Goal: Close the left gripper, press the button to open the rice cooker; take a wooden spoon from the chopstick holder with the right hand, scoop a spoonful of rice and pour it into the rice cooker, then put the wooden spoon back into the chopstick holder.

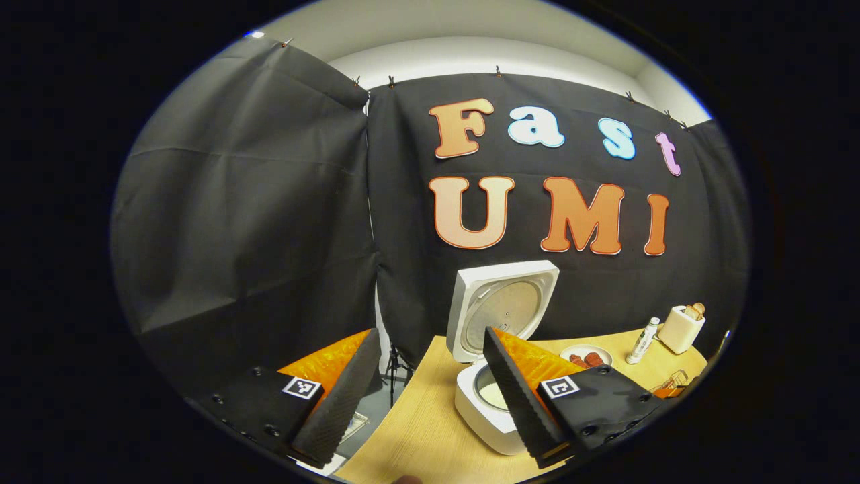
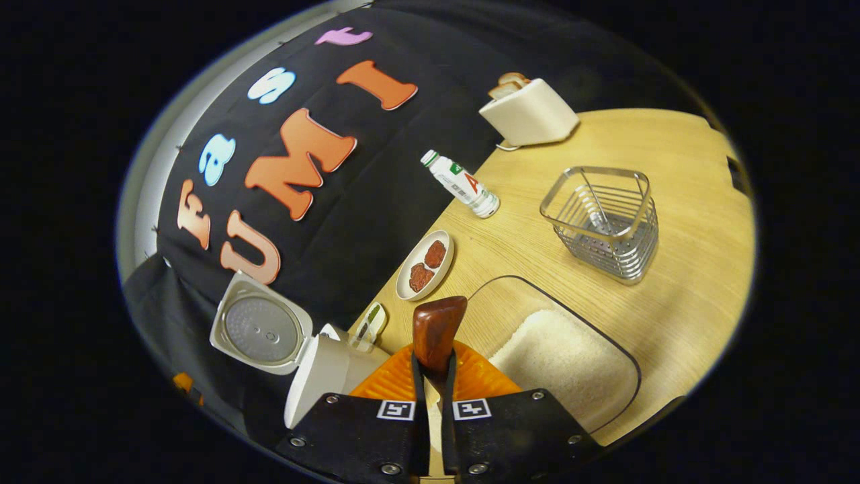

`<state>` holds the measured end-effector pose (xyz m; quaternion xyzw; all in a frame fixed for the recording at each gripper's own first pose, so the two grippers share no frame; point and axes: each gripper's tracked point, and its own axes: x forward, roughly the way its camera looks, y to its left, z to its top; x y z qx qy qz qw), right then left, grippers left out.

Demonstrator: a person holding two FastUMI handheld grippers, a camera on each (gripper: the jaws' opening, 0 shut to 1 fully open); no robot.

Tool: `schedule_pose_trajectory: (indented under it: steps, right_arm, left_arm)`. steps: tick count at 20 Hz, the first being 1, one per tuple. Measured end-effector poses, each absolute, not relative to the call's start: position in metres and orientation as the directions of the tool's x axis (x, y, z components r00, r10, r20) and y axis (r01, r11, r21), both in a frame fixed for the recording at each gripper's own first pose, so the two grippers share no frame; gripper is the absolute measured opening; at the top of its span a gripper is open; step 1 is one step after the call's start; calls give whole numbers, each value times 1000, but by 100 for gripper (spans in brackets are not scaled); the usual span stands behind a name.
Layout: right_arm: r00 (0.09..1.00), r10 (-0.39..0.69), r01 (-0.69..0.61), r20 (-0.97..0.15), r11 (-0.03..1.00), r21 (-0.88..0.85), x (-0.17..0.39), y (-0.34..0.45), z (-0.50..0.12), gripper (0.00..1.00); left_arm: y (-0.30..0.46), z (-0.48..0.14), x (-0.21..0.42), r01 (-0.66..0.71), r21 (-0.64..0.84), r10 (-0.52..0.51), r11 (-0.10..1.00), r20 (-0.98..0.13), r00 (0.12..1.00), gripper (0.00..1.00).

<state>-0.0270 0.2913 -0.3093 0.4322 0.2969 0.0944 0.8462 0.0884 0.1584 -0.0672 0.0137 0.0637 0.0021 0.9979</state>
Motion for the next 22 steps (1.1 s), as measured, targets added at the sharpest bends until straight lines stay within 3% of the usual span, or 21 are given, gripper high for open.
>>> schedule_pose_trajectory:
  steps: [12,22]
  right_arm:
    - [865,352,202,-357,407,891,-25,220,-270,6]
    - [886,356,190,-297,304,933,-5,237,-207,6]
  left_arm:
    - [158,-54,83,-1,-4,0,1000,-96,995,100]
    - [148,-63,88,26,-29,-29,999,-123,992,100]
